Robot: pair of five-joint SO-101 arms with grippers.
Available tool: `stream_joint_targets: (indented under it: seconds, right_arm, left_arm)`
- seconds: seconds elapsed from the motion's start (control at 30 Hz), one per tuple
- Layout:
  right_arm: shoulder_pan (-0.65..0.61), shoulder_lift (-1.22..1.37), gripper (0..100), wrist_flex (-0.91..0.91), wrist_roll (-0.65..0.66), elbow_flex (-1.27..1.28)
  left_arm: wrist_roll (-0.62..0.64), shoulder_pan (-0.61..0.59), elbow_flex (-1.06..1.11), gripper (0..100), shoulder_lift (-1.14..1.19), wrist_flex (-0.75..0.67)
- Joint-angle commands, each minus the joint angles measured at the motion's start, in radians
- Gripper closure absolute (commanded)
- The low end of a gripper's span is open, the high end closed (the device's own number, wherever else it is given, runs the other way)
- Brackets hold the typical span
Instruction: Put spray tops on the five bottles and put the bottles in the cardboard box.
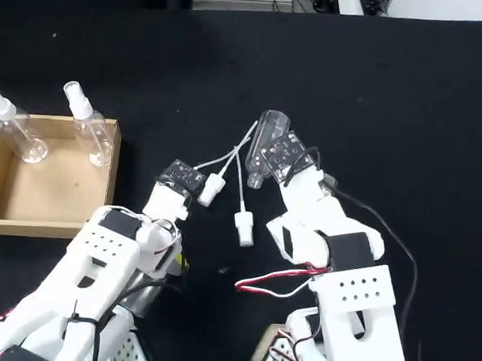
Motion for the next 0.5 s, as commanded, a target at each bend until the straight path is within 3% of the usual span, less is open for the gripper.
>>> stream_joint_targets:
  seconds: [0.0, 0.07, 0.3, 0.47]
  right_arm:
    - [-0.026, 0.010, 98.4, -0.038, 0.002, -0.008]
    - [-0.051, 0.019, 98.3, -0.046, 0.002, -0.012]
    - [-0.141, 0.200, 98.2, -0.049, -0.011, -0.070]
    - [-0.181, 0.383, 96.0, -0.178, -0.173, -0.079]
  left_arm:
    - [0.040, -0.004, -0.001, 98, -0.002, -0.017]
    - [0.069, 0.030, 0.007, 94, -0.011, -0.017]
    - [0.080, 0.082, 0.074, 97, -0.012, -0.124]
    - [0.078, 0.081, 0.076, 97, -0.012, -0.127]
